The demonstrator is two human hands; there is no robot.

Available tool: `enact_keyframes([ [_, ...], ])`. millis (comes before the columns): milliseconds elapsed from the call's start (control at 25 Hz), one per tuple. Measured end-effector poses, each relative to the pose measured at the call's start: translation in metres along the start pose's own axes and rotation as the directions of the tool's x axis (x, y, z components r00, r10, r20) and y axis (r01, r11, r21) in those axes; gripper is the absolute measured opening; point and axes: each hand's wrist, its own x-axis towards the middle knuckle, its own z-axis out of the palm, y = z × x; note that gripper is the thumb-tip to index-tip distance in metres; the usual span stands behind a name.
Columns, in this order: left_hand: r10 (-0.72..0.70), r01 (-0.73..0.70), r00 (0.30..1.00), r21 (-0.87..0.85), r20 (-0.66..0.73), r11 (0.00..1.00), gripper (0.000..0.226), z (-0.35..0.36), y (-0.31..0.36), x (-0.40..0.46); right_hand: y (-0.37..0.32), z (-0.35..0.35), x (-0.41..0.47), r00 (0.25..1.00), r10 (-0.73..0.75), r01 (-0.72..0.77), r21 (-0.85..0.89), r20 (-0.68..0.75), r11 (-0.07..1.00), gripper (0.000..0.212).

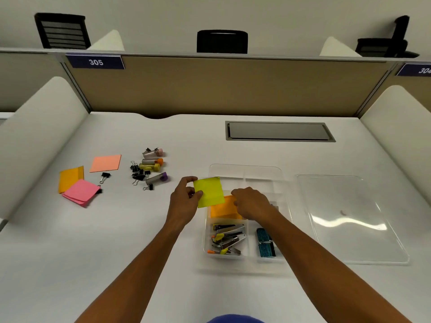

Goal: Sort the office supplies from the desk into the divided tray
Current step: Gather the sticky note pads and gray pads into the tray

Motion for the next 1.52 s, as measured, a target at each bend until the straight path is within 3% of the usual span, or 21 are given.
enact_keyframes([
  [80, 0.001, -0.001, 1.0, 0.056, 0.01, 0.998, 0.035, 0.003, 0.001, 0.0, -0.002, -0.001, -0.001, 1.0, -0.008, 0.008, -0.067, 0.011, 0.998, 0.025],
  [240, 0.002, -0.008, 0.999, 0.173, 0.037, 0.985, 0.036, 0.013, -0.001, 0.0, 0.003, -0.012, -0.005, 0.995, -0.032, 0.019, -0.124, -0.098, 0.992, 0.04],
  [680, -0.016, -0.039, 0.992, 0.418, 0.127, 0.907, 0.034, 0.056, -0.006, 0.009, 0.02, -0.023, -0.015, 0.983, 0.074, -0.047, 0.16, -0.167, 0.986, 0.045],
  [920, 0.139, -0.228, 0.97, 0.535, 0.201, 0.814, 0.051, 0.053, -0.012, 0.007, 0.014, -0.019, -0.016, 0.973, 0.1, -0.05, 0.231, -0.208, 0.972, 0.043],
  [1080, 0.266, -0.298, 0.954, 0.523, 0.138, 0.798, 0.044, 0.042, -0.015, 0.006, 0.007, -0.017, -0.017, 0.969, 0.098, -0.033, 0.273, -0.227, 0.961, 0.04],
  [1280, 0.279, -0.247, 0.96, 0.482, 0.006, 0.84, 0.037, 0.01, -0.027, 0.001, -0.024, -0.021, -0.013, 0.959, 0.04, 0.046, 0.292, -0.282, 0.955, 0.033],
  [1520, 0.27, -0.149, 0.954, 0.575, -0.131, 0.805, 0.035, -0.043, -0.049, 0.003, -0.076, -0.028, 0.002, 0.954, -0.076, 0.16, 0.277, -0.291, 0.948, 0.03],
])
